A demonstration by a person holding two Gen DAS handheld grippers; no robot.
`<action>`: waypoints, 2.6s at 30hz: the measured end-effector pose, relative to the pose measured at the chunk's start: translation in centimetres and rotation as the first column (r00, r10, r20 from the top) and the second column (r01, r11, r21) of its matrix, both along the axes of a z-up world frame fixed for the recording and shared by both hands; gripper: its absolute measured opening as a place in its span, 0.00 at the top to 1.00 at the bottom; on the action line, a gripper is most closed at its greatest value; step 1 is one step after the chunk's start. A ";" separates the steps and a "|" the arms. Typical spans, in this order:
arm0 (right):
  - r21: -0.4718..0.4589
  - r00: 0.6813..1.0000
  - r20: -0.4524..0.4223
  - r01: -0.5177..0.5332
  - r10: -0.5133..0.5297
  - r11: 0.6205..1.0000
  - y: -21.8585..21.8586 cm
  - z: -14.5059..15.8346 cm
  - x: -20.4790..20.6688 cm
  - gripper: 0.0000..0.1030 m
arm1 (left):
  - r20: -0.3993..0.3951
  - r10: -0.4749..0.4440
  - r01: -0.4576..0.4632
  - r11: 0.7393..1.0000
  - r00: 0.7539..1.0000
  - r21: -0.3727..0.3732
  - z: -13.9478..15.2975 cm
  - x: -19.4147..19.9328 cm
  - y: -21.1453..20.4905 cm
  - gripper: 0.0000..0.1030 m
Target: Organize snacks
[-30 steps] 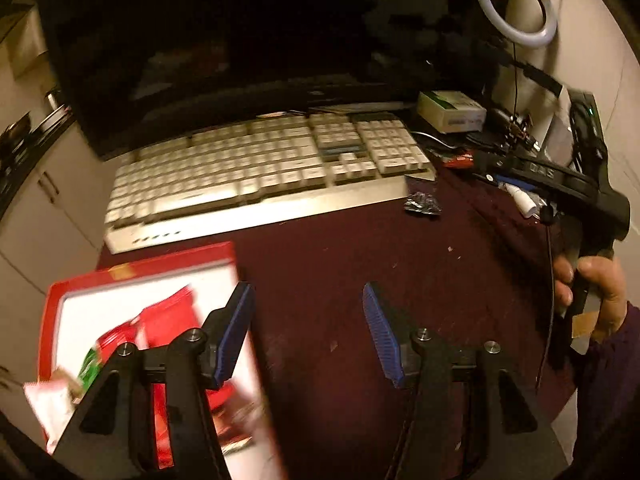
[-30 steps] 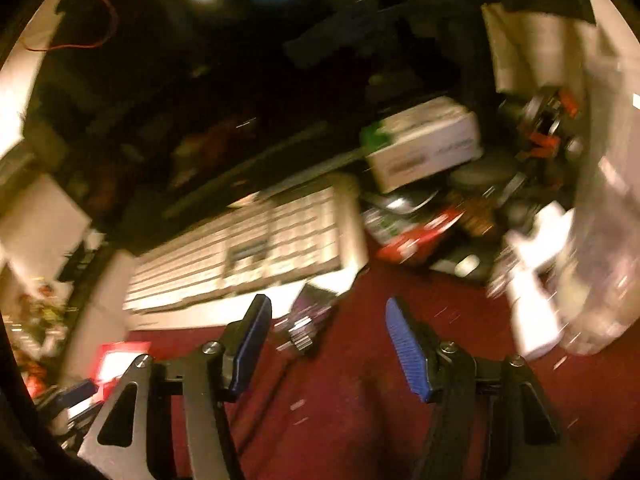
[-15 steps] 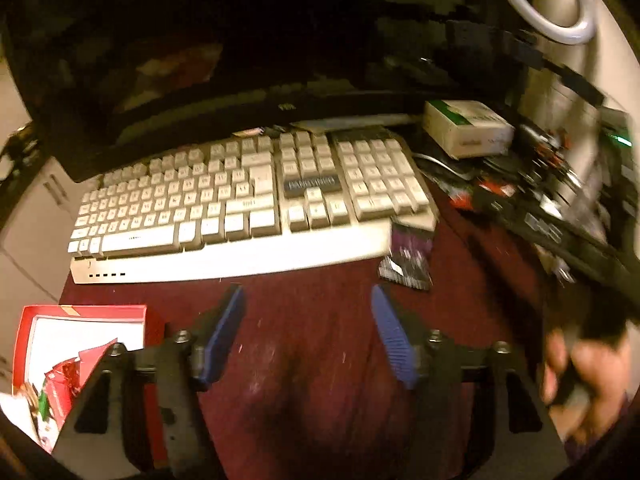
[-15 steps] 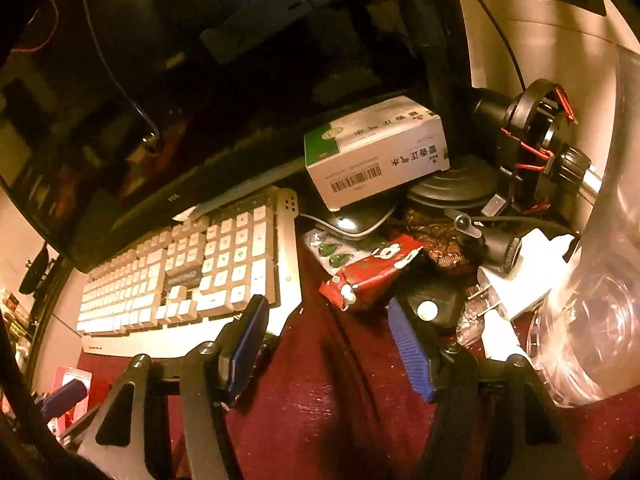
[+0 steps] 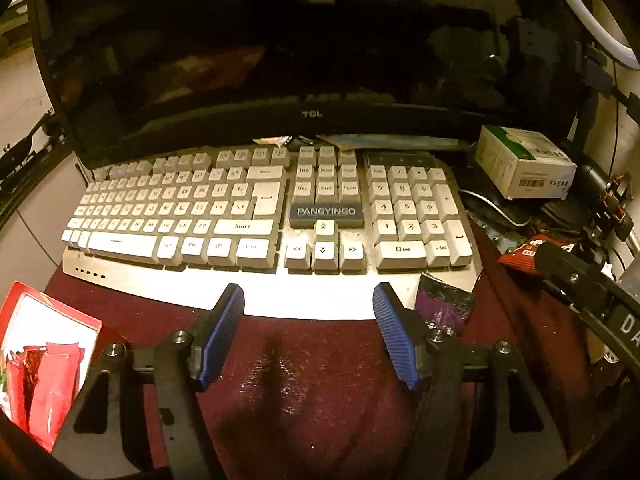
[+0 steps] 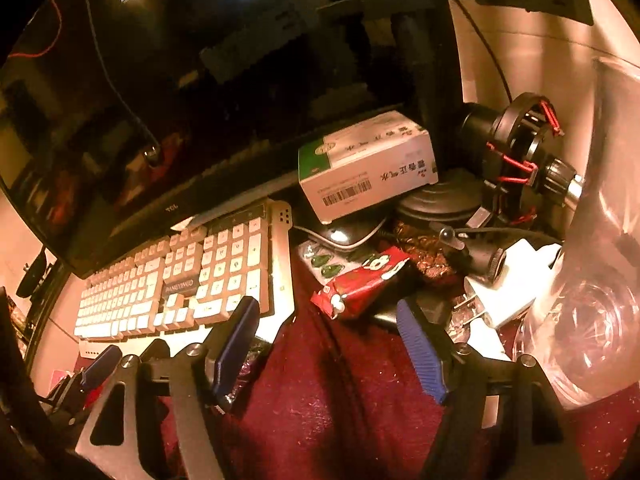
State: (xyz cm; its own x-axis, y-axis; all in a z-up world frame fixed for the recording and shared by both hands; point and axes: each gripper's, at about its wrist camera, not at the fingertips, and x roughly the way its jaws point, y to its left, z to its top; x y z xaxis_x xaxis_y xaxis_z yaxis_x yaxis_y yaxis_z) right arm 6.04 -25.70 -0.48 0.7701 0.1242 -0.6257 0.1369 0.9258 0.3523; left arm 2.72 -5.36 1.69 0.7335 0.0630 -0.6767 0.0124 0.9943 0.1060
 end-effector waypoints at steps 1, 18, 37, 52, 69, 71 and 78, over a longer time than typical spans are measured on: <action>-0.001 1.000 0.001 -0.002 0.002 1.000 0.1 0.0 0.1 0.29 | 0.000 -0.001 0.001 1.000 1.000 -0.006 0.0 0.0 0.1 0.36; -0.003 1.000 0.006 0.003 -0.003 1.000 0.3 0.0 -0.4 0.27 | 0.063 -0.059 0.061 0.998 0.996 -0.026 0.9 -1.5 -0.6 0.36; 0.008 1.000 0.002 0.020 -0.020 1.000 0.0 -0.1 -0.8 0.27 | 0.047 -0.071 0.073 0.997 0.996 -0.039 0.5 -1.4 -0.5 0.36; 0.015 1.000 0.000 0.030 -0.030 0.999 0.0 -0.2 -1.1 0.27 | 0.017 -0.078 0.078 0.996 0.997 -0.051 -0.3 -1.0 -0.6 0.36; 0.036 0.998 0.019 0.051 -0.052 0.998 -0.7 0.2 -1.7 0.27 | -0.020 -0.088 0.086 0.992 0.996 -0.089 -0.7 -0.4 -0.3 0.36; 0.044 0.998 0.026 0.054 -0.056 0.998 -0.8 0.3 -1.9 0.27 | -0.025 -0.111 0.109 0.991 0.993 -0.079 -0.8 -0.4 -0.8 0.36; 0.063 0.997 0.051 0.062 -0.065 0.996 -1.1 0.8 -2.3 0.27 | -0.056 -0.133 0.129 0.989 0.989 -0.075 -1.3 0.1 -1.4 0.33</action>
State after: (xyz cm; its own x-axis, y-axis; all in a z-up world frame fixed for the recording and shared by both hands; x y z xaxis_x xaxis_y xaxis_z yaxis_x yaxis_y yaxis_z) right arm 3.74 -26.77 0.27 0.8093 0.1113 -0.5768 0.1743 0.8922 0.4167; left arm 2.83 -6.76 0.37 0.6894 -0.0806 -0.7199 0.1476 0.9886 0.0306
